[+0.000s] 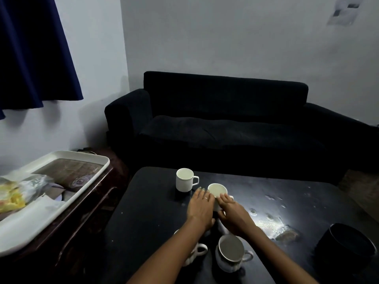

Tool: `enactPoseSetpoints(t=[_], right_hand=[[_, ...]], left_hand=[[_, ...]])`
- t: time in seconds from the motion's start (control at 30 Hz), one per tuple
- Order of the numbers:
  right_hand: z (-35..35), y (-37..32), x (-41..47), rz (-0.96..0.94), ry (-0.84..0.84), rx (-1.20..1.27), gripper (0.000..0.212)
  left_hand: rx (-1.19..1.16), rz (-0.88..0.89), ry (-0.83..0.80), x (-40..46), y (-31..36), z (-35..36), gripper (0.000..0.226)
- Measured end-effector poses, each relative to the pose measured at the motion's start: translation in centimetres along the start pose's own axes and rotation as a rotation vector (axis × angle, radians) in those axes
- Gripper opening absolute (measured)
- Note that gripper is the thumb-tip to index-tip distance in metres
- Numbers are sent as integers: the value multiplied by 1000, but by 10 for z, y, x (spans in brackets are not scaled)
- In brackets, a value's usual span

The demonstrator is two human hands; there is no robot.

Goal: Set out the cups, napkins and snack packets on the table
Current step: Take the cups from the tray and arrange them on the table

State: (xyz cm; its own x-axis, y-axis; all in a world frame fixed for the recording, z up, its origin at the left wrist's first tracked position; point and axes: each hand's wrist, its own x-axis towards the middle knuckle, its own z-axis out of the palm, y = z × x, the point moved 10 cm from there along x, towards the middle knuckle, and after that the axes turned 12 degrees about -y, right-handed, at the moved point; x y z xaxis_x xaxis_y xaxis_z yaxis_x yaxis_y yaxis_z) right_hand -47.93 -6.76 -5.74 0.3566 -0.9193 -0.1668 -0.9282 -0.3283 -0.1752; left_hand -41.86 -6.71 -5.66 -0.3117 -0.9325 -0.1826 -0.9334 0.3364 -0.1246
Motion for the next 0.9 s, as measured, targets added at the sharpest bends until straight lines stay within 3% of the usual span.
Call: enactPoseSetpoints(t=[0.9], right_hand=[[-1,28,63,44,-20,94,71]], left_hand=[[44,-107,-14,59,-23,2,92]])
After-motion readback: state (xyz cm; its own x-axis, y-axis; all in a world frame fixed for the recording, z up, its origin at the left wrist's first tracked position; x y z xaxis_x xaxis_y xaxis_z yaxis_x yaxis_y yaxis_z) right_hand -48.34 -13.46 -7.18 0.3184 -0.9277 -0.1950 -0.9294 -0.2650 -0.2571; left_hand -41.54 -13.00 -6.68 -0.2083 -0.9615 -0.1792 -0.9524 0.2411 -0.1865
